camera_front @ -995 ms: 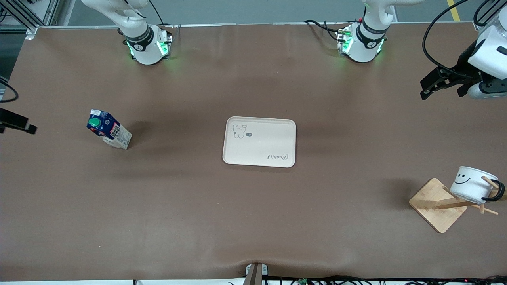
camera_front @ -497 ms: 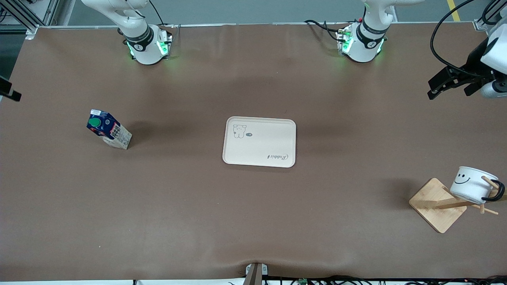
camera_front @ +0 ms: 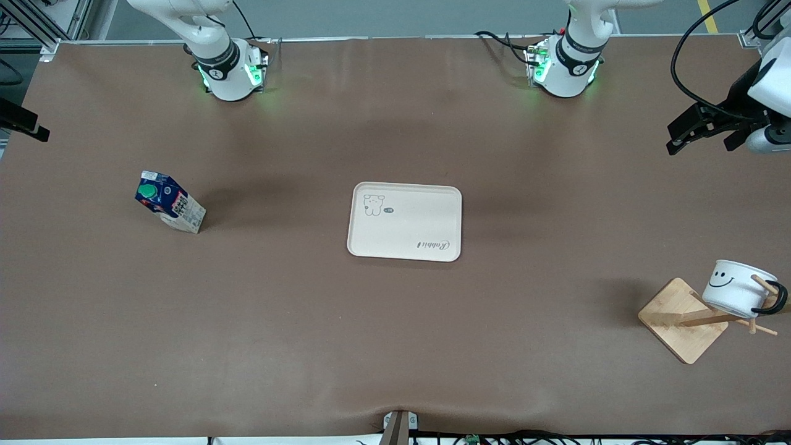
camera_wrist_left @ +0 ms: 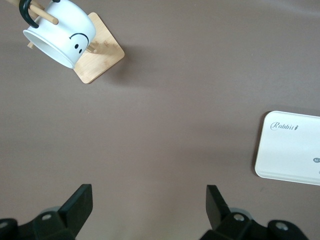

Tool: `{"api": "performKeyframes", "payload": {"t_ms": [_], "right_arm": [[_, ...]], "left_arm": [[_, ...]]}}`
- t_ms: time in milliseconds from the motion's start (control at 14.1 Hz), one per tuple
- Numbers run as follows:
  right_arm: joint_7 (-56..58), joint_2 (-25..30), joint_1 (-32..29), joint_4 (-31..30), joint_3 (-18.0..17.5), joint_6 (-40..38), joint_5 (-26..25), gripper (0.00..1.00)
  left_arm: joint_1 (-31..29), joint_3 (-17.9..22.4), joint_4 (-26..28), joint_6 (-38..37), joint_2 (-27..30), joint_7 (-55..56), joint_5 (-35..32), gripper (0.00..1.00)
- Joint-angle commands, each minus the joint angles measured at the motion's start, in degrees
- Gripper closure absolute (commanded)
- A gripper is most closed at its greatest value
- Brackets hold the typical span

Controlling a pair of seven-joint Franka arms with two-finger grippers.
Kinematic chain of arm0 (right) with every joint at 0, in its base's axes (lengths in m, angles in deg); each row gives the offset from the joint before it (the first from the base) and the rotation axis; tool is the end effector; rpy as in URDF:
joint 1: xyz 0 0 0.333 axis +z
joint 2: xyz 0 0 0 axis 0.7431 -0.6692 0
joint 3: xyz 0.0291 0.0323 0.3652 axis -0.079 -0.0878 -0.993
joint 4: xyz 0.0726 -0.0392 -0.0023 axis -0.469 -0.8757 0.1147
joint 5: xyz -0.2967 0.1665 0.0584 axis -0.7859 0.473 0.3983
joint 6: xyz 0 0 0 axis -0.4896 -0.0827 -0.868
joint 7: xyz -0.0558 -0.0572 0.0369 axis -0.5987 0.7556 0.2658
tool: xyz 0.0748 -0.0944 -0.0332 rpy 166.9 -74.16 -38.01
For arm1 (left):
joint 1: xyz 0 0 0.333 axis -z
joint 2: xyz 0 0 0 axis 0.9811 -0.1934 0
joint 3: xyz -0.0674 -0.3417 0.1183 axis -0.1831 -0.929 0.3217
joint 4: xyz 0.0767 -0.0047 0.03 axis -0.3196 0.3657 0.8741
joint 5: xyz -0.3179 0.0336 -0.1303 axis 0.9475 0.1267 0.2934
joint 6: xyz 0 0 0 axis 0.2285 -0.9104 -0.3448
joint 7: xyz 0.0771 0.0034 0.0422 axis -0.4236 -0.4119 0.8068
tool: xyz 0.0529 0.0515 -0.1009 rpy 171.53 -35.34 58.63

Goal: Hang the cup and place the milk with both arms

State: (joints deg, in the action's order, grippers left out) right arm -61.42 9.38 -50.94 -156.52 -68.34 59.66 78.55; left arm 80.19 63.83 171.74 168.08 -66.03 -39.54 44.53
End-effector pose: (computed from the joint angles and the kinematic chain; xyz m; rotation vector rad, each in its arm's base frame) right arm 0.4618 -0.0903 0.6774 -3.1120 0.1183 0.1412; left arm 0.4727 -0.0414 0.6808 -3.1315 -0.0820 -0.0758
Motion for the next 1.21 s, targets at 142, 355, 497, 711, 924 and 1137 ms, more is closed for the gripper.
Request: {"api": "performKeyframes", "payload": {"t_ms": [142, 355, 497, 711, 924, 1137], "right_arm": [[-0.05, 1.45, 0.03, -0.50, -1.95, 0.76, -1.90, 0.00], [-0.05, 1.54, 0.21, -0.40, -1.95, 0.50, -1.46, 0.00], [-0.05, 1.63, 1.26, -0.40, -2.04, 0.76, -1.37, 0.00], [-0.14, 1.45, 1.27, -0.49, -1.95, 0.85, -1.20, 0.00], [-0.14, 1.45, 1.36, -0.49, -1.95, 1.37, -1.02, 0.00], [-0.14, 1.36, 1.36, -0.40, -1.95, 1.90, -0.93, 0.00]], "left_arm": [[-0.20, 0.05, -2.03, 0.10, -1.33, -0.87, 0.89, 0.00], [-0.12, -0.12, -2.39, -0.25, -1.34, -0.78, 0.62, 0.00], [-0.12, -0.12, -2.39, -0.78, -1.16, -0.78, 0.71, 0.00], [-0.03, -0.30, -3.79, -2.71, -1.33, -0.69, 0.45, 0.00], [0.24, -0.30, -4.06, -4.29, -1.34, -0.61, 0.71, 0.00], [-0.03, -0.39, -4.32, -4.64, -1.34, -0.69, 0.71, 0.00]]}}
